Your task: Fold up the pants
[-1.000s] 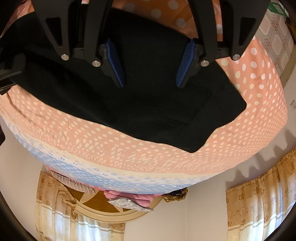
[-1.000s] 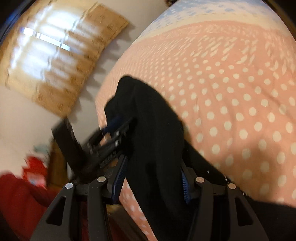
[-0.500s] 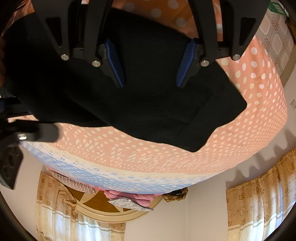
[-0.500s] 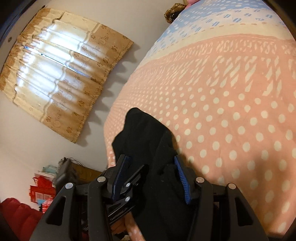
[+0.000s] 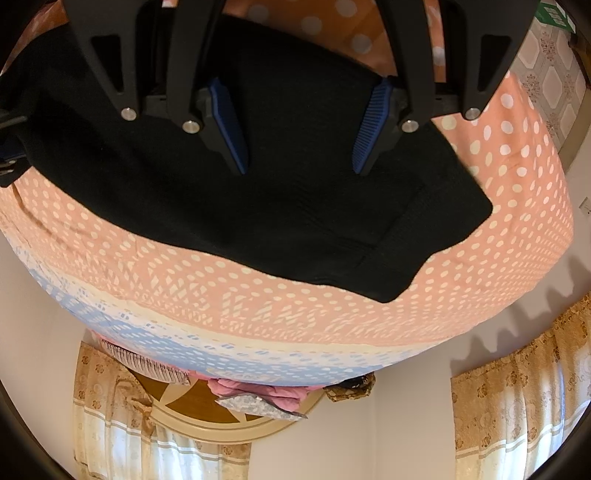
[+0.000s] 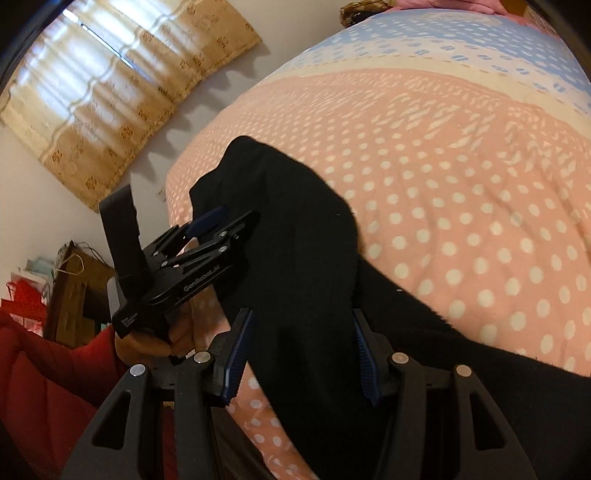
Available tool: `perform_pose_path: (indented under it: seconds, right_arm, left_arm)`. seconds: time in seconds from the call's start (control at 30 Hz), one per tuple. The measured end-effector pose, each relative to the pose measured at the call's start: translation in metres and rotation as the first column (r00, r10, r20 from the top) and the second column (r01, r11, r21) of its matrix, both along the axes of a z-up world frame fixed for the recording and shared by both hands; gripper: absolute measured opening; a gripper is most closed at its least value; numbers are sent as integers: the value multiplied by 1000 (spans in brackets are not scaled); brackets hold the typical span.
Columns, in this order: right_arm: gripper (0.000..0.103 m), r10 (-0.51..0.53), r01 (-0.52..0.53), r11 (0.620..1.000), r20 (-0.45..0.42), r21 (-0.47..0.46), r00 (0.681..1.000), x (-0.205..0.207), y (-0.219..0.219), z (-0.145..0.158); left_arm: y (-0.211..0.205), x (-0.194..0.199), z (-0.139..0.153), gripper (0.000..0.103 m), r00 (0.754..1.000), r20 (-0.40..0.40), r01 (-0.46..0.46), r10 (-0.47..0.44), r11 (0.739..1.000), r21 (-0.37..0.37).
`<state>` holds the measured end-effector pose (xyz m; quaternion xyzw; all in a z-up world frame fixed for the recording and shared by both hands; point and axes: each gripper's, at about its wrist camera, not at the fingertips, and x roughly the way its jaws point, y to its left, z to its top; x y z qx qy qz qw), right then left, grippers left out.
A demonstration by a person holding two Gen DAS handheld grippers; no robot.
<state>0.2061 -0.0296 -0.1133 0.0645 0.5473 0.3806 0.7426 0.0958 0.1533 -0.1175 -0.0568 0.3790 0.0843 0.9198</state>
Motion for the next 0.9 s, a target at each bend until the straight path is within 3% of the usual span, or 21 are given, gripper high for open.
perform_pose_path:
  seconds: [0.13,0.33,0.47,0.53,0.6,0.7,0.77,0.8,0.9]
  right_arm:
    - [60,29,-28,996,-9,88,1000,1,0,5]
    - [61,-18,39,978,-104,205,994,40,14,-25]
    - [61,-64,138,907,-195,399,979,65,25,-33]
    - [61,-130,212,886,-219,411,967,76,24,-38]
    - [61,-175,253,891,-229,377,958,85,19,-43]
    - [61,-259,368,829,-294,421,920,105,-12,-45]
    - [61,-248,404,785,-360,469,899,121,-27,-46]
    - [61,-234,401,790,-375,464,897,125,-27,-48]
    - [59,-211,332,863,-324,381,922,131,-14,-49]
  left_arm:
    - [0,0,-1,62,1000,4,-4,4,1000,9]
    - [2,1,-1,62,1000,-2,0,0,1000,1]
    - [0,0,-1,62,1000,4,3,-3,1000,16]
    - [1,1,-1,63,1000,1,12,-12,1000,22]
    - [0,1,-2,63,1000,-1,29,-29,999,39]
    - [-1,0,-4,63,999,4,40,-40,998,57]
    - [-3,0,-5,63,999,9,40,-40,997,66]
    - [-3,-1,-6,63,999,11,41,-42,997,69]
    - [-2,0,-6,63,999,12,47,-48,997,60]
